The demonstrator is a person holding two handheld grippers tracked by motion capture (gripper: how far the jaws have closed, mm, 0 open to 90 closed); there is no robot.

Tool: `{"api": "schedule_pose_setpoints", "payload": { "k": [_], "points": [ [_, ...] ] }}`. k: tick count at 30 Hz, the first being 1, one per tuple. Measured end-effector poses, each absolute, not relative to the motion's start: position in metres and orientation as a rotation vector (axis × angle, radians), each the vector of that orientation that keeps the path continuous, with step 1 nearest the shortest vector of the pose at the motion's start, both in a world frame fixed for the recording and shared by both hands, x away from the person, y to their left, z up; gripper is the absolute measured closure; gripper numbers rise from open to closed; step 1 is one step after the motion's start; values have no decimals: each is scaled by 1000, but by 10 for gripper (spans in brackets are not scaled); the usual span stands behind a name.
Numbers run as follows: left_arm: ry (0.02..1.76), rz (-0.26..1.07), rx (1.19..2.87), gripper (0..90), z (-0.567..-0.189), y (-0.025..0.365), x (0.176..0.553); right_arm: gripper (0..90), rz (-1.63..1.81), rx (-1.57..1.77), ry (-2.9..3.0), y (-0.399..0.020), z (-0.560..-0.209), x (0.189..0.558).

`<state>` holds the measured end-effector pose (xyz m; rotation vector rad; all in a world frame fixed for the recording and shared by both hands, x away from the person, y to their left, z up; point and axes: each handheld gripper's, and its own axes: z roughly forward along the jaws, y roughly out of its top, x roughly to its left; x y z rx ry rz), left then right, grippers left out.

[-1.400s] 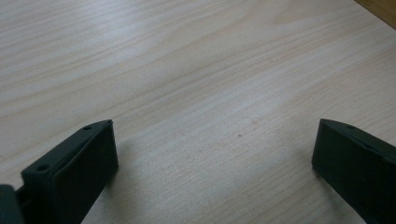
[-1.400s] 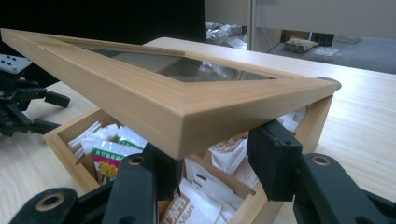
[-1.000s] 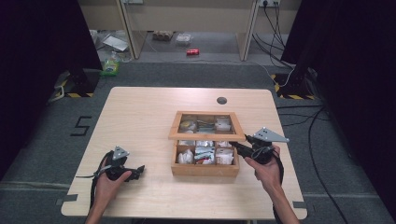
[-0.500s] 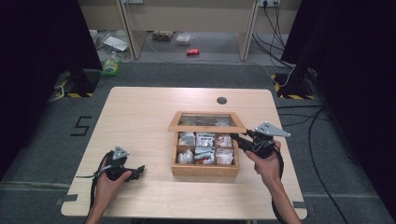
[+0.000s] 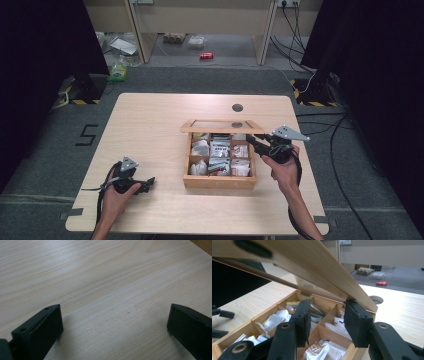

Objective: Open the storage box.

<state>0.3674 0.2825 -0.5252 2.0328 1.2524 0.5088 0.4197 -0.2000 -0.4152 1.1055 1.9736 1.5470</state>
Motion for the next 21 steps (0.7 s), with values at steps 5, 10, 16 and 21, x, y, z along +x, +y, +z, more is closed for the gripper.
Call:
{"api": "schedule_pose_setpoints", "payload": {
  "k": [5,10,16,21],
  "points": [
    [1253,509,2031,0,-525,282,367,574,1550,1117,1958,-199,-415,427],
    [1252,508,2034,0,-525,283,367,573,1555,1113,1938,-198,-412,432],
    [1252,509,2033,0,-525,283,367,573,1554,1114,1919,-196,-408,439],
    [1252,509,2034,0,-525,283,367,572,1545,1119,1902,-194,-403,447]
  ]
}}
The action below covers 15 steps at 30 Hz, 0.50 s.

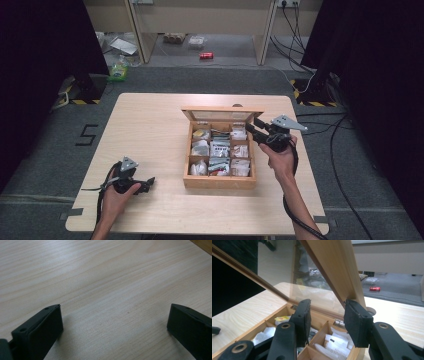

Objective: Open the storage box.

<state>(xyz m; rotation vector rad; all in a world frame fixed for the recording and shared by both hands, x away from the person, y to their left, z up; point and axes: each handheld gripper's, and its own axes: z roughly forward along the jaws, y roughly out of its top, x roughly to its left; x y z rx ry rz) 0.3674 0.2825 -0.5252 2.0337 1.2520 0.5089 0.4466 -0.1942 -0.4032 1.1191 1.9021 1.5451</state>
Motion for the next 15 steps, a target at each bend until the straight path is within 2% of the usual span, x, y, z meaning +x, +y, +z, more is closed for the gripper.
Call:
{"api": "schedule_pose_setpoints", "payload": {
  "k": [15],
  "points": [
    [1253,508,2032,0,-525,282,367,555,1510,1136,1877,-188,-398,465]
  ]
}}
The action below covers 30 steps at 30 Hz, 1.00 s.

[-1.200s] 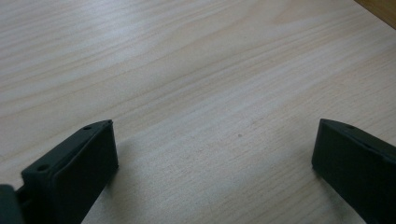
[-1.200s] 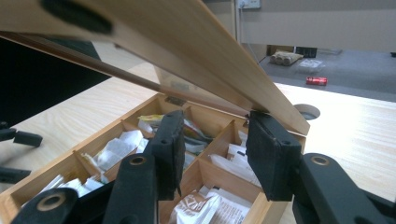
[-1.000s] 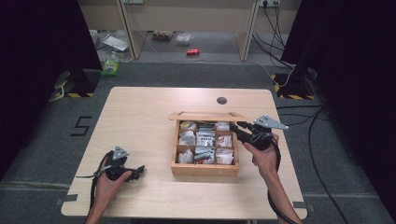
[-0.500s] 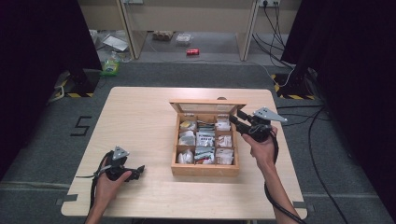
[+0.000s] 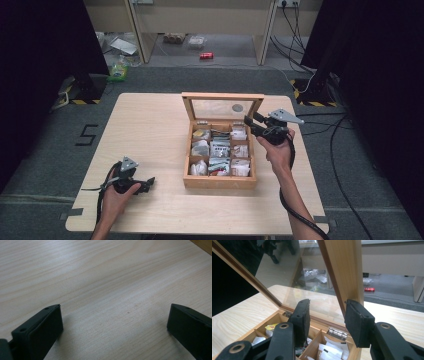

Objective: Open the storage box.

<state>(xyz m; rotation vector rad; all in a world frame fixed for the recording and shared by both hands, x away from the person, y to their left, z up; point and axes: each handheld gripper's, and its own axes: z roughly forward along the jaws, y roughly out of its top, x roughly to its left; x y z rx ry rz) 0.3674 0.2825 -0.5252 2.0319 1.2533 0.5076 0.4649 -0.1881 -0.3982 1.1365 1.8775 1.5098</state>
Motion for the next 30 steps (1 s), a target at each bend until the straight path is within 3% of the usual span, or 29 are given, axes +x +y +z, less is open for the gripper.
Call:
{"api": "schedule_pose_setpoints", "payload": {
  "k": [30],
  "points": [
    [1253,510,2033,0,-525,283,367,510,1390,1226,1852,-183,-396,501]
  ]
}}
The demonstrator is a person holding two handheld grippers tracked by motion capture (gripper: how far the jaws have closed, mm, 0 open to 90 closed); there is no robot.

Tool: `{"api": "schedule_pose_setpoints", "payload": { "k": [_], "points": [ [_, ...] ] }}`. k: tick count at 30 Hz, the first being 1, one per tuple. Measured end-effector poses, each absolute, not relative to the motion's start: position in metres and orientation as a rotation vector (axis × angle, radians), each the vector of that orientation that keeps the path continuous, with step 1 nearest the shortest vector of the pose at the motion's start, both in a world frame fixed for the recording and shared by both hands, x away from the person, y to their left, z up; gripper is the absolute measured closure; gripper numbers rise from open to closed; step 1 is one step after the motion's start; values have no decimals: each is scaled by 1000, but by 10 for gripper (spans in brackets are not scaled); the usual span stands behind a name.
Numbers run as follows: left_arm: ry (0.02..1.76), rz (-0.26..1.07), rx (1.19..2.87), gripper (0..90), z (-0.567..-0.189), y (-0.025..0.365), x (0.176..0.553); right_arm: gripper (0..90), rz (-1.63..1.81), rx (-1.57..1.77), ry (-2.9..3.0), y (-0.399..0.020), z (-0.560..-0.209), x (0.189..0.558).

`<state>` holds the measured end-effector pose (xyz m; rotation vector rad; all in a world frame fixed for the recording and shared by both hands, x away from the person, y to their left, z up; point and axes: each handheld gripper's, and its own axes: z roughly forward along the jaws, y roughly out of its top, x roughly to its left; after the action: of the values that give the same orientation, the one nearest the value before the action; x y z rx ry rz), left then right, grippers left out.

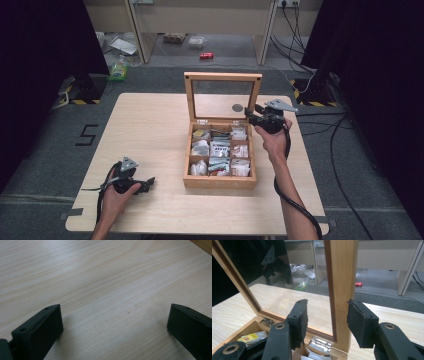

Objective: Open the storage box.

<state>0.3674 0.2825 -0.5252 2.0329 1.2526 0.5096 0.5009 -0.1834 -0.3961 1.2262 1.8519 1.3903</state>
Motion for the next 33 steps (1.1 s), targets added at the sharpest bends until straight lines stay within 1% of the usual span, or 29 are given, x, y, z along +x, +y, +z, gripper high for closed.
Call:
{"api": "schedule_pose_setpoints", "payload": {
  "k": [8,16,24,33],
  "points": [
    [1252,510,2034,0,-525,283,367,507,1372,1256,1846,-187,-402,504],
    [1253,510,2033,0,-525,283,367,506,1349,1275,1866,-193,-407,497],
    [1253,509,2034,0,-525,283,367,490,1330,1307,1913,-200,-407,479],
    [1252,510,2034,0,-525,283,367,483,1344,1301,1973,-202,-418,451]
  ]
}}
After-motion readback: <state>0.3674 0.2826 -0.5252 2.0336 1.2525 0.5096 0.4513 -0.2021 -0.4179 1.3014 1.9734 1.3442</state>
